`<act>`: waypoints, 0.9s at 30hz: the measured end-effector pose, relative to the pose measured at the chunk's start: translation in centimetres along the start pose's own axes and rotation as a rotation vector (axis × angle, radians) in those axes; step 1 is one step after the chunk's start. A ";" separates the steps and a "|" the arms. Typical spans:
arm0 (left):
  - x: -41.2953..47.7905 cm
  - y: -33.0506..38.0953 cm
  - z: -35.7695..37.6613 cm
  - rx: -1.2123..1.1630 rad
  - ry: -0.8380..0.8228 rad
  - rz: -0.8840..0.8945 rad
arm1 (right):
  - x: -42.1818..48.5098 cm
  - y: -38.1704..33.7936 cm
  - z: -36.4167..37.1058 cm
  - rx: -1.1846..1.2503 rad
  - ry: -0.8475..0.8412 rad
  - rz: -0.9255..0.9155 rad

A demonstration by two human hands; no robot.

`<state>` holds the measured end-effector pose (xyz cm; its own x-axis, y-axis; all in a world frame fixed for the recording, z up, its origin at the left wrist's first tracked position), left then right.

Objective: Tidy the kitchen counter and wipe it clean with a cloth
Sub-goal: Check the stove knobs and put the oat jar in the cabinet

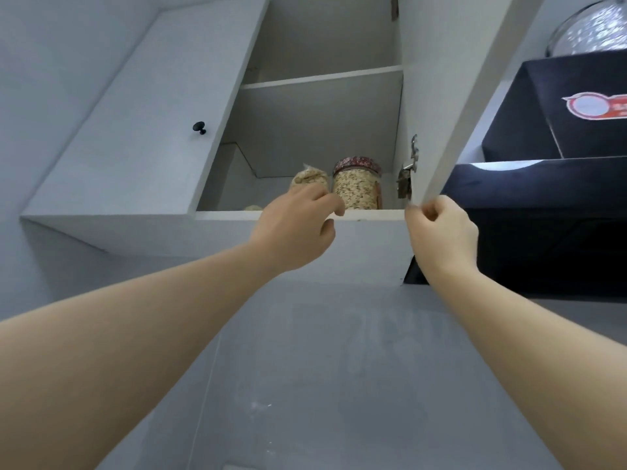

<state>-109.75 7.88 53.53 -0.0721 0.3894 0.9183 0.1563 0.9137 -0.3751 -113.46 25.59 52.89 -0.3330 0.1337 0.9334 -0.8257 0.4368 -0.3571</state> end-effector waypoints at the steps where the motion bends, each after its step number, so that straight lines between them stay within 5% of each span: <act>1: 0.1 0.7 -0.4 0.025 0.035 0.056 | -0.1 -0.3 -1.0 0.017 0.054 -0.025; 9: 2.5 4.2 -4.0 0.068 0.191 0.171 | -0.6 -5.1 -3.4 0.105 0.042 -0.332; 16: 2.4 5.6 -6.5 0.024 0.354 0.144 | -0.7 -6.9 -3.8 -0.085 0.063 -0.274; 22: 0.7 7.6 -8.6 0.268 0.590 0.540 | -1.2 -8.2 -3.0 -0.275 0.014 -0.307; 27: 2.3 6.7 -8.6 0.679 0.509 0.405 | -1.1 -8.4 -1.2 -0.380 -0.032 -0.357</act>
<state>-100.40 13.90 54.17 0.3265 0.7414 0.5863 -0.5443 0.6546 -0.5246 -105.64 22.82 54.89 -0.0792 -0.1070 0.9911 -0.6689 0.7429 0.0268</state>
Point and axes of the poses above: each hand's wrist, its own x-axis towards the middle knuckle, its own z-axis out of the palm, y = z × x, the point moved 6 cm from there along x, towards the middle knuckle, and after that the axes turned 11 degrees about -y, right-handed, at the moved point
